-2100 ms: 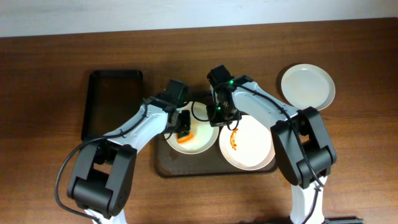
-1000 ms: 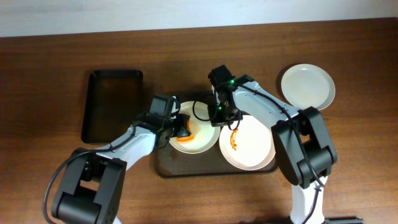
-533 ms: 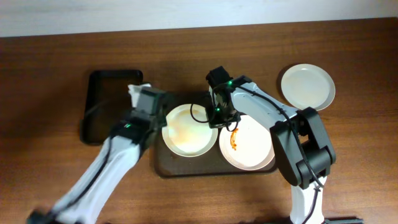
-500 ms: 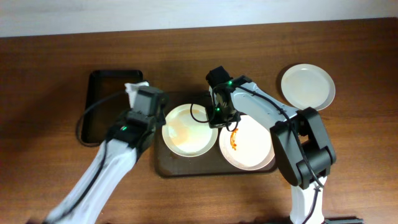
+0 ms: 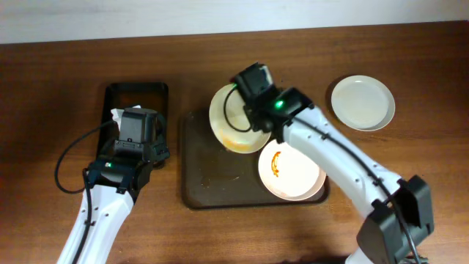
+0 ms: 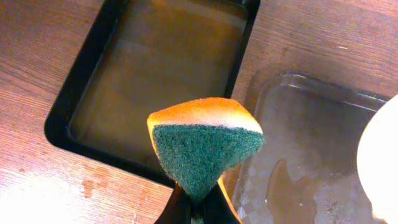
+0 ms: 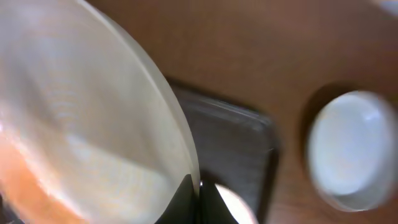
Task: Clean dirty plates on tray and stack at the side
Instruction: 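Withdraw the left gripper with the sponge toward the black tray, then carry the scrubbed plate with the right gripper onto the right-side plate, then reach the right gripper to the last white plate's rim and grasp it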
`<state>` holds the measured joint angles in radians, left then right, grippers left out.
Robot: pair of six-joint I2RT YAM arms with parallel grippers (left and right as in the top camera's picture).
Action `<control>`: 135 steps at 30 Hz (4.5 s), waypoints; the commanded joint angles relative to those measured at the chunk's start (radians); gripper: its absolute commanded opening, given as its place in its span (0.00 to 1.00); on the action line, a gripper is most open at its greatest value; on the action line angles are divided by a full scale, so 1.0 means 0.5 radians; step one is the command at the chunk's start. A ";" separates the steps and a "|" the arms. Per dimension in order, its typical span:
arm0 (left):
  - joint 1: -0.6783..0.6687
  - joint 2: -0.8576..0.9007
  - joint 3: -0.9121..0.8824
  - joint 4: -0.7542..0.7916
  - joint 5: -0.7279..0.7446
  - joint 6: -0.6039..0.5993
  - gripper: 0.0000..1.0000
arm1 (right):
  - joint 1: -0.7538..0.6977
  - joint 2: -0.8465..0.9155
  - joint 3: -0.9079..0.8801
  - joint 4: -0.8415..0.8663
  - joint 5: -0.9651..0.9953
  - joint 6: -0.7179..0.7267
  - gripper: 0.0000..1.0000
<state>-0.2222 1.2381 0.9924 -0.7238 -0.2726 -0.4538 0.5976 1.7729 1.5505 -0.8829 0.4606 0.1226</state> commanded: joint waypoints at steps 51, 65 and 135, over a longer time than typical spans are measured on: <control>-0.001 0.347 0.007 0.220 0.623 0.011 0.00 | -1.905 0.057 -0.002 -0.596 -2.215 -0.244 0.64; -0.001 0.348 0.007 0.221 0.674 0.011 0.00 | -0.800 0.015 -0.646 0.081 -0.771 -0.511 0.95; 0.000 0.347 0.007 0.272 0.675 0.011 0.00 | -0.813 -0.159 -1.173 0.031 -1.297 0.486 0.40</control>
<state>-0.2222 1.4086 0.9924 -0.5900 0.0540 -0.4538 0.1913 1.6936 1.0142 -0.8944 -0.1703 0.3309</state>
